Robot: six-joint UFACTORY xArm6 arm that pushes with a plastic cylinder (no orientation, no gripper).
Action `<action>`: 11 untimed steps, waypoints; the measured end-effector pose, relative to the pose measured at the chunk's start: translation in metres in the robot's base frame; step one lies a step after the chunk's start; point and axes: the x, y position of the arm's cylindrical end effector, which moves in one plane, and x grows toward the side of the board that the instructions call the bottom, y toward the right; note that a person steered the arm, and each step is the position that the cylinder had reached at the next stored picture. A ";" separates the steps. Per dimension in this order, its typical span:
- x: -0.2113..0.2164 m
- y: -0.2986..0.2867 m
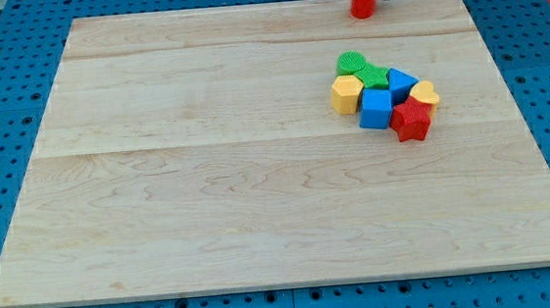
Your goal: Push the red circle to the center top
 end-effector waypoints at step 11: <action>0.010 -0.133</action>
